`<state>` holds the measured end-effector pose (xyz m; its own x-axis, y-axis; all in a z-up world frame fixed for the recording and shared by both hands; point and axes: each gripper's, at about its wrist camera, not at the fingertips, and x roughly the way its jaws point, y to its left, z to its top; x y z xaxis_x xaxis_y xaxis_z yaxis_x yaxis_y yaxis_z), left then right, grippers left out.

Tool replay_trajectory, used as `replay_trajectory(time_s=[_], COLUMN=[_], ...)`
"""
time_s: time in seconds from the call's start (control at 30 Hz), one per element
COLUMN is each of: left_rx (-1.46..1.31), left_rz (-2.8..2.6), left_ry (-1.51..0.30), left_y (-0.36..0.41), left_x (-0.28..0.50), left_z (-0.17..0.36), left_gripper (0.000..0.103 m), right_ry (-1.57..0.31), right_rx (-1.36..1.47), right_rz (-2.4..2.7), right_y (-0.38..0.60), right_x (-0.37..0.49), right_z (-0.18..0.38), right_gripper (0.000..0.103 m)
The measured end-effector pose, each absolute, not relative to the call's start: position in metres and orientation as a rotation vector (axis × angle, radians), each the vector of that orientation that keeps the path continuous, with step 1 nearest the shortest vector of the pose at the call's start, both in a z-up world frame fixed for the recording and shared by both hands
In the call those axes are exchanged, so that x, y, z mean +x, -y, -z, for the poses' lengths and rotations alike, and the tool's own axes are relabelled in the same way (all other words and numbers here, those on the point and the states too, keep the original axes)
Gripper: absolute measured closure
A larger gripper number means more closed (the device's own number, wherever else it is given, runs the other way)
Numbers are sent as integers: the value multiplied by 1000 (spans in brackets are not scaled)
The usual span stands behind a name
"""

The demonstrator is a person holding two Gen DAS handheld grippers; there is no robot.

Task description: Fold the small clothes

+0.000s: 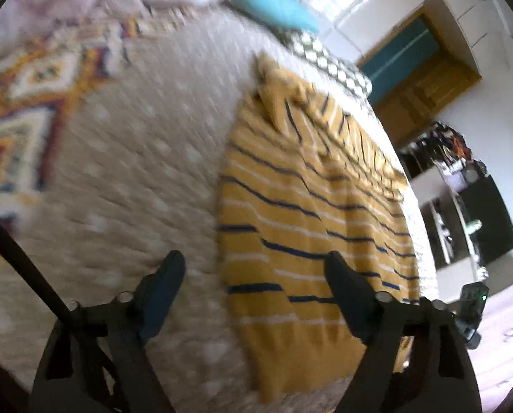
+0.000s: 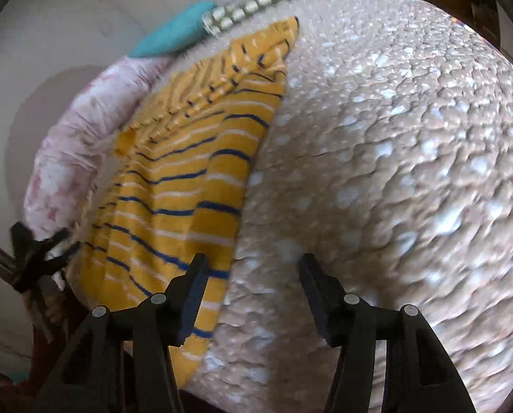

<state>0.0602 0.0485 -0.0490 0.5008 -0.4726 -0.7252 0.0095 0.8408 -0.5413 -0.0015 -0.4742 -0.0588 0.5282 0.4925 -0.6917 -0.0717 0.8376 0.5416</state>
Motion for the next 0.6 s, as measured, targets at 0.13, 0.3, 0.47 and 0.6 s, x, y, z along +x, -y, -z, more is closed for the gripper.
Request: replay_trajectory(time_s=[0.13,0.3,0.47,0.6], left_rx=[-488,-522,-519,-513], left_rz=[282,380,391,344], left_ry=[-1006,-1029,-1036,-1033], left_y=[-26,-4,11,18], left_x=[68,66,54,54], left_z=[54,56,63,66], left_gripper=[26,39,61,61], right_ry=[-938,-913,-884,-900], right_rx=[600,633,682,704], right_rz=[-454,-542,-561,-582], right_y=[460,425,411,410], right_x=[4,14,15,-2], right_z=[68,71,75,77], right_gripper=[42,42,44,49])
